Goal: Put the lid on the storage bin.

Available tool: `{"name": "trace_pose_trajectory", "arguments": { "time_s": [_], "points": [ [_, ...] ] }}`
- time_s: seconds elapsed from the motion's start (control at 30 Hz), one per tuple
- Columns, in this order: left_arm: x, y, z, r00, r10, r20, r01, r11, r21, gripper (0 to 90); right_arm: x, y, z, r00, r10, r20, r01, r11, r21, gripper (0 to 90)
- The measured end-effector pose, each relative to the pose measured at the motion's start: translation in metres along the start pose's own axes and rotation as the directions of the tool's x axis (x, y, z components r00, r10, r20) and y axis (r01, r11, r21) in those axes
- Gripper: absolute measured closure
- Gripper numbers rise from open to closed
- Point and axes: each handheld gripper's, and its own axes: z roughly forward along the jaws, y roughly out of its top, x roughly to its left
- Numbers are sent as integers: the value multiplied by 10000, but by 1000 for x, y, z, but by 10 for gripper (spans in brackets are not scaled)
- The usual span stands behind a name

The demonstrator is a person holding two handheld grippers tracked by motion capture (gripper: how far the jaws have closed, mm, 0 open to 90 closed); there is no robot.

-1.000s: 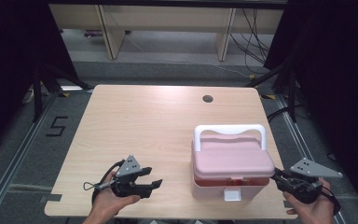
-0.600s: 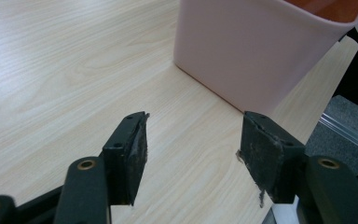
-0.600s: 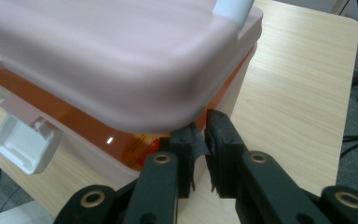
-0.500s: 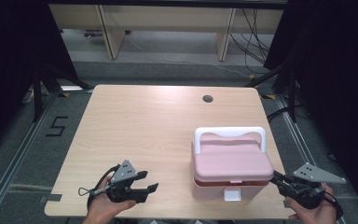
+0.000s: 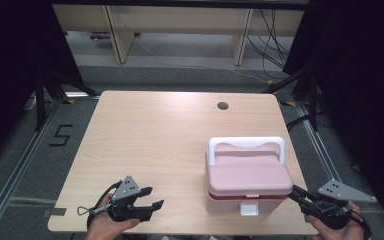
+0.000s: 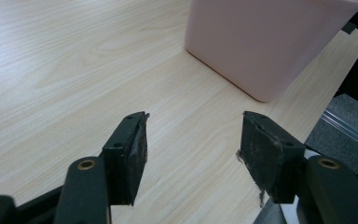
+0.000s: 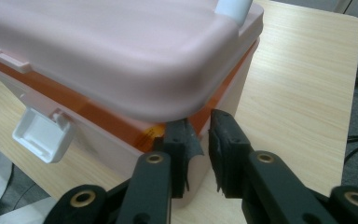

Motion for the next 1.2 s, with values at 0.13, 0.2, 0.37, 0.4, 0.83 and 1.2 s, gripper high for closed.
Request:
{"name": "trace_pose_trajectory", "arguments": {
  "time_s": [0.13,0.2,0.37,0.4,0.83,1.2],
  "points": [
    [0,-1,0,10000,-87,-34,87,9999,63,407,1,-1,-2,9999,163,-57,-164,9998,-66,751],
    [1,-3,0,10000,-58,10,58,10000,75,406,3,-3,-5,9987,486,-121,-486,9988,35,730],
    [2,-6,1,10000,-71,-22,71,9998,168,407,2,-10,-8,9978,612,-238,-612,9981,9,686],
    [2,-6,1,10000,-71,-22,71,9998,168,406,2,-10,-8,9978,612,-238,-612,9981,9,686],
    [-1,-11,-1,10000,-76,42,75,9997,232,406,-1,-26,-9,9935,1090,-320,-1078,9934,393,587],
    [1,-27,-5,9992,400,-9,-399,9975,590,331,-3,-41,1,9937,1095,-222,-1082,9927,527,414]
  ]
}}
